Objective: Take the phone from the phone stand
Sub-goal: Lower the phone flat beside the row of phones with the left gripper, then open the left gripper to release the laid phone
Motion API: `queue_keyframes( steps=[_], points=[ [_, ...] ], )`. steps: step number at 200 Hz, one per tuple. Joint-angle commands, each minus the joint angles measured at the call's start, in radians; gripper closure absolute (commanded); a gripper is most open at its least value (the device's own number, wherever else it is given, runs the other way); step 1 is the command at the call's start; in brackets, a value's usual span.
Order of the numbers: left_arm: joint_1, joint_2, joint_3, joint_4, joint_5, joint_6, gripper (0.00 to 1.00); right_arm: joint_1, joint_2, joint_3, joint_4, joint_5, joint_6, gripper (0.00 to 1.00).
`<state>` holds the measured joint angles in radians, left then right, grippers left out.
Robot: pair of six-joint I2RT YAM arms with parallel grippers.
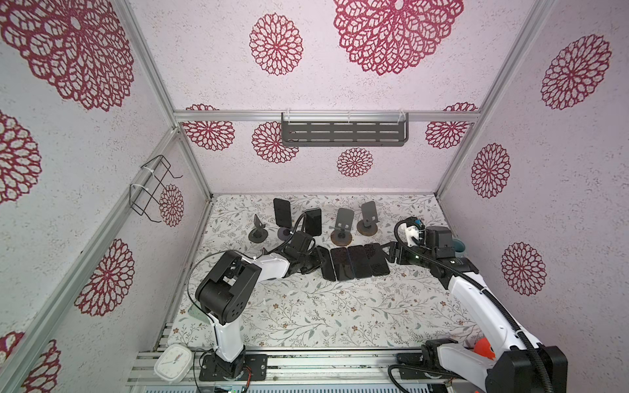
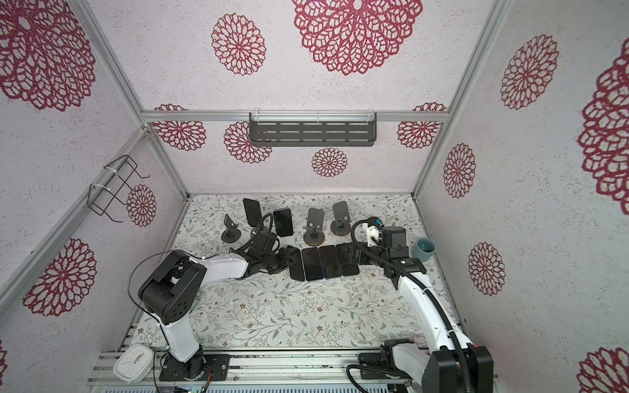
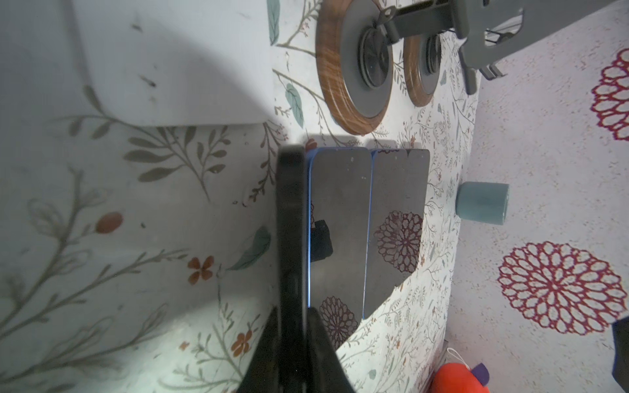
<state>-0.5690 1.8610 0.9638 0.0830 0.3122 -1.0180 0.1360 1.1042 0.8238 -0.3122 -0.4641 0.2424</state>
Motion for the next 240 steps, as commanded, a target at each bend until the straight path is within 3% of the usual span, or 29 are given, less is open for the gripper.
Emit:
queue_keyframes(
  steps=[1,48,82,129,166,186,240],
  points=[
    [-0.007,0.032,0.027,-0.007,-0.021,0.008,0.84,-0.006,-0.004,-0.003,0.011,-0.002,-0.025,0.24],
    [-0.007,0.043,0.041,-0.048,-0.035,0.025,0.79,-0.007,0.001,-0.005,0.015,-0.008,-0.025,0.24],
    [-0.007,0.037,0.05,-0.097,-0.059,0.049,0.55,-0.007,0.005,-0.004,0.023,-0.013,-0.024,0.24],
    [-0.009,0.032,0.062,-0.148,-0.084,0.079,0.32,-0.007,0.009,-0.009,0.027,-0.018,-0.024,0.25],
    [-0.014,0.027,0.076,-0.202,-0.115,0.109,0.05,-0.009,0.006,-0.011,0.024,-0.011,-0.025,0.24],
    [-0.021,0.024,0.092,-0.236,-0.134,0.124,0.0,-0.009,0.008,-0.011,0.025,-0.012,-0.025,0.24],
    [-0.044,-0.005,0.136,-0.347,-0.207,0.167,0.02,-0.01,0.014,-0.011,0.034,-0.018,-0.018,0.25]
  ],
)
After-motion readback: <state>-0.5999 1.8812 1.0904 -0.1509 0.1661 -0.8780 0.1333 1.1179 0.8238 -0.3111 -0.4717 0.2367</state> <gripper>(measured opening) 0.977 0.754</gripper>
